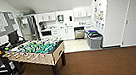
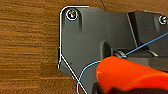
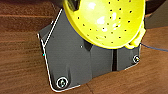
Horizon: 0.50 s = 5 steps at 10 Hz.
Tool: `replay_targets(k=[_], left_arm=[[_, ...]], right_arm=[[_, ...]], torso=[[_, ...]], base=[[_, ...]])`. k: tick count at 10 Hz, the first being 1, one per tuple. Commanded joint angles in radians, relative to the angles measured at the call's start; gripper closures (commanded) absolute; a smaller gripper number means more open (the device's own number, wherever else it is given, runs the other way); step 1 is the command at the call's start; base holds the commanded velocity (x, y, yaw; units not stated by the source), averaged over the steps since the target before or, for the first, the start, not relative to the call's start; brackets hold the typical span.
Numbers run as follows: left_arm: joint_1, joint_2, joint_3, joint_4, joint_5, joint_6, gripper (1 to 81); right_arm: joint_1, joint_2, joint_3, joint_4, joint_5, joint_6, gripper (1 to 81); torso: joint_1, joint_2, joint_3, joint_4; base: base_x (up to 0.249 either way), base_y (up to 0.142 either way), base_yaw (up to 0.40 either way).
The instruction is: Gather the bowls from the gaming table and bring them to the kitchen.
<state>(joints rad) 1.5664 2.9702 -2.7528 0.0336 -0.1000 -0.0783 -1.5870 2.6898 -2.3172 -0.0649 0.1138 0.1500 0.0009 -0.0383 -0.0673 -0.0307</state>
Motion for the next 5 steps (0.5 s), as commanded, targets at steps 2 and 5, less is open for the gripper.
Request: replay_targets(k=[2,5], left_arm=[[-0.042,-0.014,-0.012,0.0,0.051,0.003,81.1],[-0.042,-0.012,-0.012,0.002,0.049,0.003,81.1]], right_arm=[[0.038,-0.015,0.012,-0.013,-0.045,-0.003,81.1],[0.035,-0.014,0.012,-0.013,-0.045,-0.003,81.1]], torso=[[0.0,0.0,0.0,0.0],[0.0,0.0,0.0,0.0]], base=[[0.202,0.0,0.0],[0.202,0.0,0.0]])
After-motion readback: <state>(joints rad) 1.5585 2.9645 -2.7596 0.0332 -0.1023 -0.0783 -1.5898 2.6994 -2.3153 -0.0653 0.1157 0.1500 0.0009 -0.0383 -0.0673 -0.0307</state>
